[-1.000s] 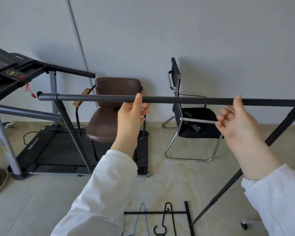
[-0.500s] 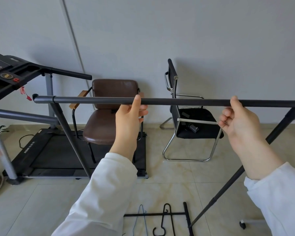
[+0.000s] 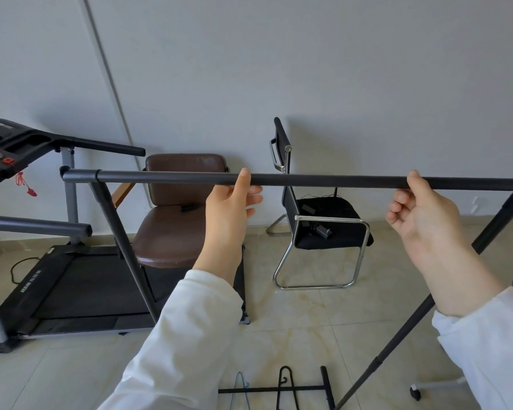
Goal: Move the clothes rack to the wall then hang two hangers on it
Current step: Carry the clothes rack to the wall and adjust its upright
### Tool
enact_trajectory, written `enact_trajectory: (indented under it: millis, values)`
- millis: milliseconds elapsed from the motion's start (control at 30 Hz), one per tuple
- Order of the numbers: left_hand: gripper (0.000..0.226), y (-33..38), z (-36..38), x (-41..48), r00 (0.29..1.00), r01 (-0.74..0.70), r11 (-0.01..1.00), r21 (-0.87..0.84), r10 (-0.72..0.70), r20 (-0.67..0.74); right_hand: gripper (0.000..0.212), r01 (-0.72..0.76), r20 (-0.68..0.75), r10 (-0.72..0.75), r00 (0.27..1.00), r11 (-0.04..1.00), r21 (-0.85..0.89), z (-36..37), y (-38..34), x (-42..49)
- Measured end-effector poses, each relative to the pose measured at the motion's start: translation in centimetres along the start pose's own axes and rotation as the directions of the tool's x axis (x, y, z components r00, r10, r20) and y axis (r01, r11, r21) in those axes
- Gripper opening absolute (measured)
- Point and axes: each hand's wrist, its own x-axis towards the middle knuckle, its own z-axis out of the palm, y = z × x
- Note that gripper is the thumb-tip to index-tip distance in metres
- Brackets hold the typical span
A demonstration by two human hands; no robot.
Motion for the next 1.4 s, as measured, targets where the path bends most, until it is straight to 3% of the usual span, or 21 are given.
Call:
enact_trajectory:
  millis: [400,767,1100,1400]
  values:
    - [0.022,-0.1,5.1,-1.8,0.984,-0.005,1.000,-0.018,0.008,0.179,0.028,0.077,-0.138,-0.089,0.986,0.993,-0.088,-5.8,-2.9,-1.2]
    - [0.024,-1.7,12.8,-7.6,0.910,0.062,0.998,-0.010,-0.052,0.412,0.031,0.134,-0.358,-0.177,0.917,0.981,-0.143,-16.2,-5.8,-5.4]
    - [0.023,-0.6,18.8,-17.5,0.798,0.095,0.995,-0.007,-0.072,0.598,0.027,0.178,-0.534,-0.229,0.814,0.973,-0.146,-25.6,-10.5,-12.7]
    - [0.021,0.2,23.4,-28.3,0.658,0.171,0.985,0.010,-0.122,0.743,0.025,0.232,-0.680,-0.283,0.676,0.958,-0.168,-34.8,-13.7,-21.2]
